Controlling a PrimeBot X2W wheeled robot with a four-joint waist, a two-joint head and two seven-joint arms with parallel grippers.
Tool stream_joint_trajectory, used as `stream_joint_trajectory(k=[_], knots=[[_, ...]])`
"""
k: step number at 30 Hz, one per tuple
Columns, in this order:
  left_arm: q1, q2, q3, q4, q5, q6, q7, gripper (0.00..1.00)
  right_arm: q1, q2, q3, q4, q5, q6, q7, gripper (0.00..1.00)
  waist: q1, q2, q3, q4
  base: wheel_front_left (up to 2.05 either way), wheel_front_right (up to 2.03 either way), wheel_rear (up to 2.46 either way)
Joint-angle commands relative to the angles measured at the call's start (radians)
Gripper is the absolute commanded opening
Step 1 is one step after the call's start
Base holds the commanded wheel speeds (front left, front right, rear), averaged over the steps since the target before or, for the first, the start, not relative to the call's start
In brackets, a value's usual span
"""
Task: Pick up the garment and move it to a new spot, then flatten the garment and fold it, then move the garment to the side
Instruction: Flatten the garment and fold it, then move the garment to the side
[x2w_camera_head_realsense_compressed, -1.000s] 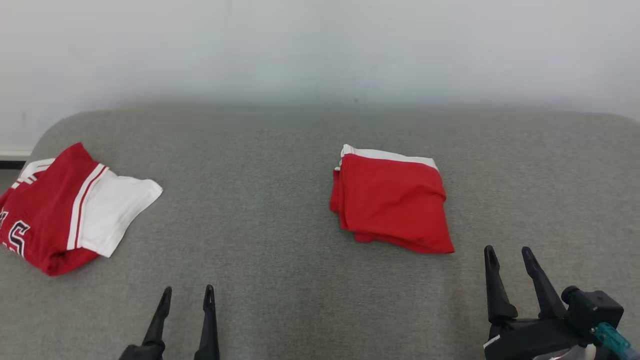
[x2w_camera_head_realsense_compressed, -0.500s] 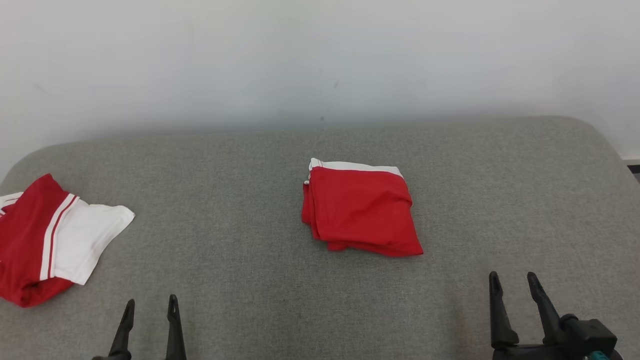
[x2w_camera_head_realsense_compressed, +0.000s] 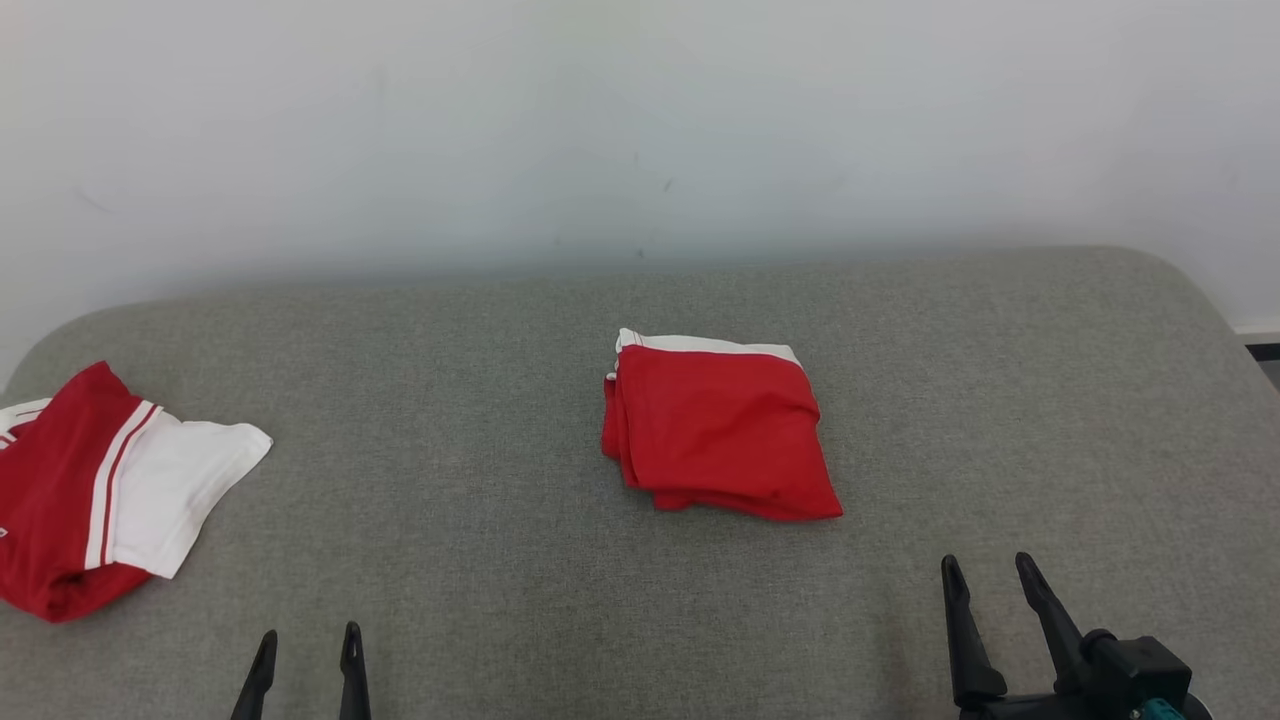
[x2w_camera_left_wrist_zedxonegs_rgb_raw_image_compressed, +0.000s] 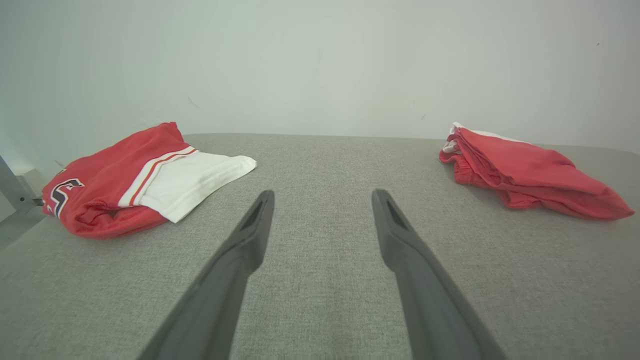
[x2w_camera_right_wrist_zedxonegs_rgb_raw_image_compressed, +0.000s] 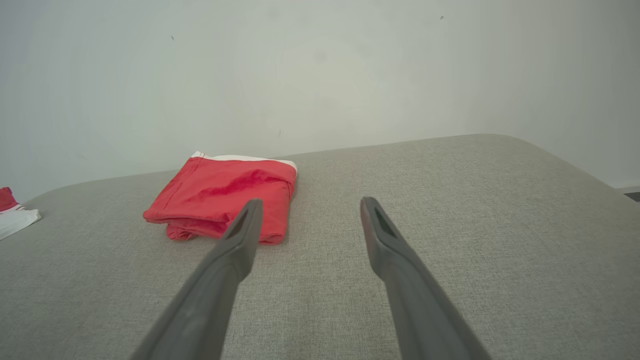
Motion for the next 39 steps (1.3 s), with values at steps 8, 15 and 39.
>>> stream_joint_trajectory(k=[8, 15, 39], knots=[[0.014, -0.002, 0.016, 0.007, 0.022, -0.003, -0.003, 1.0, -0.002, -0.002, 0.015, 0.01, 0.019, -0.002, -0.002, 1.0, 0.0, 0.0, 0.004, 0.003, 0.0, 0.0, 0.0], [0.011, -0.004, 0.02, 0.006, 0.026, -0.009, -0.003, 1.0, -0.005, 0.005, 0.014, 0.016, 0.024, -0.002, 0.005, 1.0, 0.0, 0.0, 0.008, -0.002, 0.0, 0.0, 0.0], [-0.012, -0.007, -0.024, -0.005, 0.034, -0.018, -0.003, 1.0, -0.252, -0.022, -0.056, -0.076, 0.039, -0.002, 0.521, 1.0, 0.0, 0.0, 0.077, 0.068, 0.0, 0.0, 0.0]])
